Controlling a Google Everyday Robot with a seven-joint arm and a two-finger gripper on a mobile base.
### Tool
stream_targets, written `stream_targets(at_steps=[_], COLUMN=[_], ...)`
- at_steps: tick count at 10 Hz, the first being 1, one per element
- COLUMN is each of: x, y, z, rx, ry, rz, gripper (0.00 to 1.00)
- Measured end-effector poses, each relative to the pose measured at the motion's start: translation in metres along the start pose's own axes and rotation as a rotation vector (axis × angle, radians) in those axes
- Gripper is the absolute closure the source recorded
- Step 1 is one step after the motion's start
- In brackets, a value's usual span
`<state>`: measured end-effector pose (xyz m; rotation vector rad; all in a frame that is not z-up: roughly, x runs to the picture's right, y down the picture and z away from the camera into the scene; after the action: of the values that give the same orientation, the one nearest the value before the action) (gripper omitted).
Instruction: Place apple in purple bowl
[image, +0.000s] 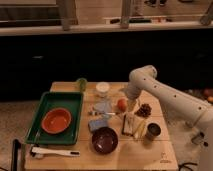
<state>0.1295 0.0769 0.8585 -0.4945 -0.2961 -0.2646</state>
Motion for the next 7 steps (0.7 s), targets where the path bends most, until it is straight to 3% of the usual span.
stream_targets(at_steps=[5,7], x=[-0.001,-0.004], y=[-0.006,-0.009], z=[0.028,0.039], rx=[-0.053,-0.069], ry=[0.015,0.018], rz=[-0.009,-0.016], gripper=[0.22,0.37])
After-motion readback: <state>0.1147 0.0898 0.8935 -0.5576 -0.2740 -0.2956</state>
